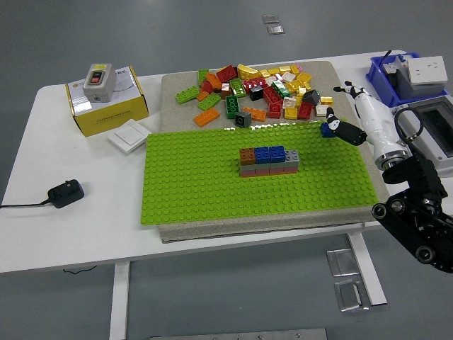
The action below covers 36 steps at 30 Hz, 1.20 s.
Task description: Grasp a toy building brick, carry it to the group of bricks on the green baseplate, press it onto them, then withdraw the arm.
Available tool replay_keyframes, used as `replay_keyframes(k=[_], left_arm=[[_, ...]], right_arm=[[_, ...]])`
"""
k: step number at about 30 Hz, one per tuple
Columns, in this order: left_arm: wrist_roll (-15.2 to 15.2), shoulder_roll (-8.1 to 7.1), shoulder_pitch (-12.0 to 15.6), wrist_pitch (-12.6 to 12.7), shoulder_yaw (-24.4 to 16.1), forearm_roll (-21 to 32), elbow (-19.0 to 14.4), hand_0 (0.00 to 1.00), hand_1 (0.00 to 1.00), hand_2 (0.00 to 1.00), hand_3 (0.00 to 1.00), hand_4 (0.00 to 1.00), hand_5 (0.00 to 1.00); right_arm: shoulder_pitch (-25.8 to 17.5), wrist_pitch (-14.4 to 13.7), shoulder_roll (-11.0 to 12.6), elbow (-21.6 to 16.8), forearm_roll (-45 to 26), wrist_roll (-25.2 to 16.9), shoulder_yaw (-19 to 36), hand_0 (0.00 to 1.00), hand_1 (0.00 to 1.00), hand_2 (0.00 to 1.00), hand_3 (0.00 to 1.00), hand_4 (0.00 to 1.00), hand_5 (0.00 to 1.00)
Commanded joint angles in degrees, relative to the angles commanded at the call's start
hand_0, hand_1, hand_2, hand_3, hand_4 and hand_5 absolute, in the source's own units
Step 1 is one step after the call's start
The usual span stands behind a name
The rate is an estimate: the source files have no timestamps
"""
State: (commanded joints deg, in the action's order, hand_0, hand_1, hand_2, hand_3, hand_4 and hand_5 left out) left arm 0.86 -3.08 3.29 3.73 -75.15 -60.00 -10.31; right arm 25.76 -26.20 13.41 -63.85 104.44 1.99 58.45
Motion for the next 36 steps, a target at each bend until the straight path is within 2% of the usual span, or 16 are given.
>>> replay_keyframes(k=[4,9,13,17,18,23,24,29,36], left_arm=[[0.08,-0.17,0.57,-0.18,-0.77,-0.97,0.0,0.662,0.66,0.583,0.6,0.19,0.699],[-0.17,0.06,1.52,-0.43,-1.12,-1.61,0.0,0.662,0.66,0.582,0.599,0.19,0.698],[-0.49,0.26,2.26,-0.69,-1.22,-2.36,0.0,0.662,0.659,0.583,0.598,0.191,0.693],[-0.29,-0.35,2.82,-0.76,-0.94,-2.28,0.0,0.662,0.659,0.583,0.598,0.191,0.693],[-0.38,-0.46,3.01,-0.77,-1.11,-2.56,0.0,0.661,0.659,0.579,0.595,0.206,0.663],[-0.25,-0.31,3.23,-0.97,-0.91,-3.16,0.0,0.661,0.659,0.579,0.595,0.206,0.663],[-0.11,-0.22,3.16,-1.04,-0.67,-3.07,0.0,0.661,0.66,0.573,0.593,0.241,0.621],[0.67,-0.2,2.97,-0.98,0.68,-1.59,0.0,0.661,0.66,0.573,0.593,0.241,0.621],[-0.64,-0.67,2.89,-0.58,1.6,-0.54,0.0,0.662,0.66,0.575,0.593,0.26,0.601]], right_arm=[[-1.11,-0.96,-0.36,-1.7,-0.91,-1.2,3.96,0.76,0.829,0.91,0.808,0.508,0.403],[-3.0,-1.76,-0.25,-4.05,-3.62,-2.89,4.92,0.757,0.828,0.903,0.8,0.508,0.392],[-5.4,-2.38,0.26,-5.64,-8.47,-6.52,7.18,0.728,0.813,0.888,0.796,0.511,0.376],[-7.87,-2.38,1.07,-6.46,-13.64,-9.69,9.88,0.728,0.813,0.888,0.796,0.511,0.376],[-8.42,-2.26,1.32,-6.74,-14.88,-10.18,10.28,0.713,0.803,0.877,0.787,0.512,0.374],[-11.62,-1.8,2.61,-8.82,-21.37,-12.24,14.33,0.713,0.803,0.877,0.787,0.512,0.374],[-12.07,-1.7,2.88,-9.14,-22.44,-12.45,15.04,0.697,0.788,0.855,0.782,0.512,0.374],[-12.68,-1.07,4.76,-10.18,-26.54,-12.34,17.07,0.697,0.788,0.855,0.782,0.512,0.374],[-13.56,-1.06,5.05,-9.81,-25.66,-11.45,18.2,0.697,0.784,0.857,0.781,0.51,0.37]])
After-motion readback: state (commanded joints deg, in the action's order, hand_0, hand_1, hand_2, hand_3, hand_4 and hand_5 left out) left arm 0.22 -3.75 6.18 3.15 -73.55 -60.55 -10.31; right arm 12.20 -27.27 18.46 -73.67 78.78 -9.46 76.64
